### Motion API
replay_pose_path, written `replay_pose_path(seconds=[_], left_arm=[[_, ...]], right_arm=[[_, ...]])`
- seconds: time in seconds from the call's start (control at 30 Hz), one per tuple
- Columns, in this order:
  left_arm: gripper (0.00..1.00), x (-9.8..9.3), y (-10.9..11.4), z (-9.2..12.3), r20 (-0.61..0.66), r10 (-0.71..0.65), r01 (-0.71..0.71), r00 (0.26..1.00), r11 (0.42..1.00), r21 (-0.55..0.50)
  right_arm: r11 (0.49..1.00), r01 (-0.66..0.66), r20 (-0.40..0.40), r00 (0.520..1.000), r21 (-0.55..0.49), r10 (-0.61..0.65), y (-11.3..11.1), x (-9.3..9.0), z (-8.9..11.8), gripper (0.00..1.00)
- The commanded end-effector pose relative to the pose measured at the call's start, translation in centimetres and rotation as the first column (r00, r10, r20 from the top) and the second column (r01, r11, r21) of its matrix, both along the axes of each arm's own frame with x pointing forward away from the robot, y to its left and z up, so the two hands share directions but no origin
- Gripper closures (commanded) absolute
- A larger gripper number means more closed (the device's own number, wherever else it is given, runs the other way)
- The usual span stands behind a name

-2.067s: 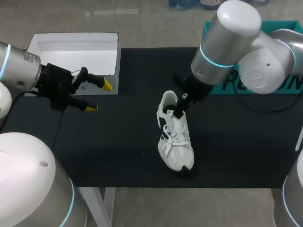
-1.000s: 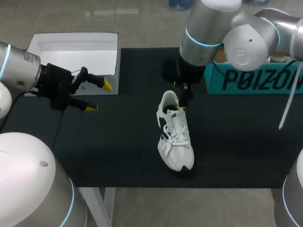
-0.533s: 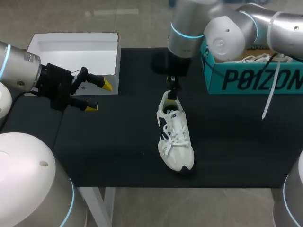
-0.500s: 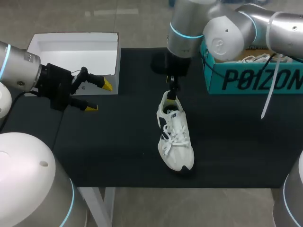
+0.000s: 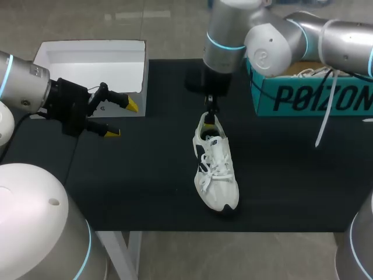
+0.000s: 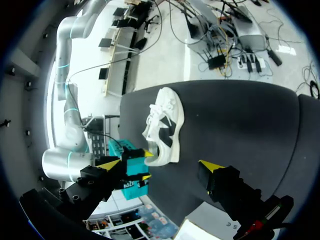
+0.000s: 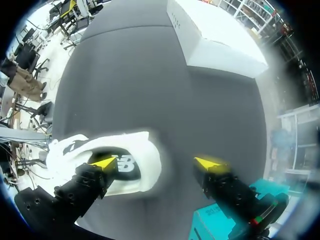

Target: Take the shoe out of the shoebox, open the shoe tongue, remove and reinsert the insole, then place the shoe into the shoebox

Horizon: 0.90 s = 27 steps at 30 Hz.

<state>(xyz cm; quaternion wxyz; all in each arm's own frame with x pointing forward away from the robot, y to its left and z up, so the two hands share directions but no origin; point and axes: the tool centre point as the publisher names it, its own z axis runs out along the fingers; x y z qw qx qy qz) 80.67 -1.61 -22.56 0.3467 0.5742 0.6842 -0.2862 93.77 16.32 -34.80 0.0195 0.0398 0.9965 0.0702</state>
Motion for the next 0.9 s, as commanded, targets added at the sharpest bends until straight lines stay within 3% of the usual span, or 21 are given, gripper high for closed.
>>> replay_pose_path(seconds=[0.03,0.4,0.67,0.73,0.77,0.9], left_arm=[[0.00,0.0,0.0,0.1,0.000,0.000,0.000,1.000,1.000,0.004],[0.00,0.0,0.0,0.1,0.000,0.000,0.000,1.000,1.000,0.004],[0.00,0.0,0.0,0.1,0.000,0.000,0.000,1.000,1.000,0.004],[0.00,0.0,0.0,0.1,0.000,0.000,0.000,1.000,1.000,0.004],[0.00,0.0,0.0,0.1,0.000,0.000,0.000,1.000,1.000,0.004],[0.00,0.0,0.0,0.1,0.000,0.000,0.000,1.000,1.000,0.004]], right_arm=[[1.000,-0.001,-0.004,1.000,0.006,0.001,-0.2,0.1,-0.5,0.00],[1.000,-0.005,-0.025,1.000,-0.005,0.005,-0.5,-0.1,-2.1,0.00],[1.000,-0.004,-0.026,1.000,-0.009,0.004,-0.5,-0.1,-2.2,0.00],[1.000,-0.004,-0.025,1.000,-0.012,0.004,-0.5,-0.1,-2.2,0.27],[1.000,-0.004,-0.024,1.000,-0.014,0.004,-0.5,-0.1,-2.2,0.50],[1.000,0.004,-0.027,1.000,-0.017,-0.004,-0.7,-0.1,-2.2,0.65]])
